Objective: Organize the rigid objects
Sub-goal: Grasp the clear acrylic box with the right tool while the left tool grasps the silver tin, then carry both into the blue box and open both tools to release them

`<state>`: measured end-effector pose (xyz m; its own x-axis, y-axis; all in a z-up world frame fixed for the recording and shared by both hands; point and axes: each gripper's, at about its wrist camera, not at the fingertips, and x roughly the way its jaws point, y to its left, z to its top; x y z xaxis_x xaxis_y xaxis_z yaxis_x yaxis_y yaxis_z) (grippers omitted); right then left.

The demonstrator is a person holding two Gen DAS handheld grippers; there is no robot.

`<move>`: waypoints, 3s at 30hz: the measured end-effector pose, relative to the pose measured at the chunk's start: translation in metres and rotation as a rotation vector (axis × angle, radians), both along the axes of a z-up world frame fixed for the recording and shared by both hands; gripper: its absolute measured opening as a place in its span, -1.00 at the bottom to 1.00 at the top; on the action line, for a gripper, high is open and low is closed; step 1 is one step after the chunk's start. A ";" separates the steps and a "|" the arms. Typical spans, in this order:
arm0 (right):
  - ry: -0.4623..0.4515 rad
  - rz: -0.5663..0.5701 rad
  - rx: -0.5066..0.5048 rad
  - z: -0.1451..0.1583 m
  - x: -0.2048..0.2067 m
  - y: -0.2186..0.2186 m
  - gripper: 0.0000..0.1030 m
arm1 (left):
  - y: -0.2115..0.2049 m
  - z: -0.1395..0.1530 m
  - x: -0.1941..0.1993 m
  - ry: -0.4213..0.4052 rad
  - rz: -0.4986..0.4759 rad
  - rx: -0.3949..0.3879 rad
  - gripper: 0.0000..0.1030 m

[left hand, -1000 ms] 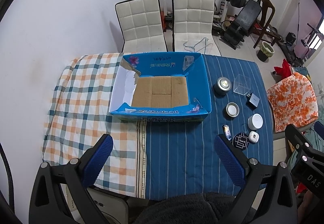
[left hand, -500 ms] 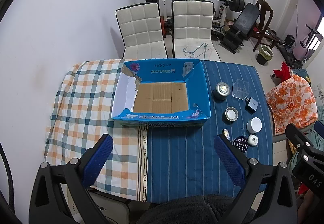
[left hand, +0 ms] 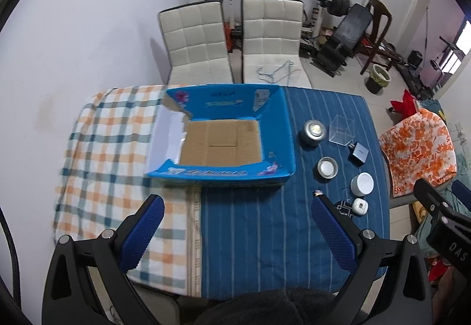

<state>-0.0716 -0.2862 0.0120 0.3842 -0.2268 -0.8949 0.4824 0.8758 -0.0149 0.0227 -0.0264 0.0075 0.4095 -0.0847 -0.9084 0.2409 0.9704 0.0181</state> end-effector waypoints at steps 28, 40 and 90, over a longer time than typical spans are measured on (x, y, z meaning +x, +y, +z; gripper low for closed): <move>0.424 -0.075 0.417 -0.335 0.274 -0.155 0.35 | -0.194 -0.218 0.196 0.240 -0.024 0.157 0.99; 0.372 -0.027 0.383 -0.290 0.266 -0.208 0.33 | -0.256 -0.237 0.196 0.259 -0.114 0.163 0.99; 0.147 0.132 0.247 -0.137 0.188 -0.059 0.29 | -0.176 -0.148 0.128 0.083 -0.104 0.100 0.33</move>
<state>0.1163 -0.3449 -0.1250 0.2587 0.0472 -0.9648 0.3731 0.9164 0.1449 0.1502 -0.2028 -0.1401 0.3263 -0.0304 -0.9448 0.3445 0.9346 0.0889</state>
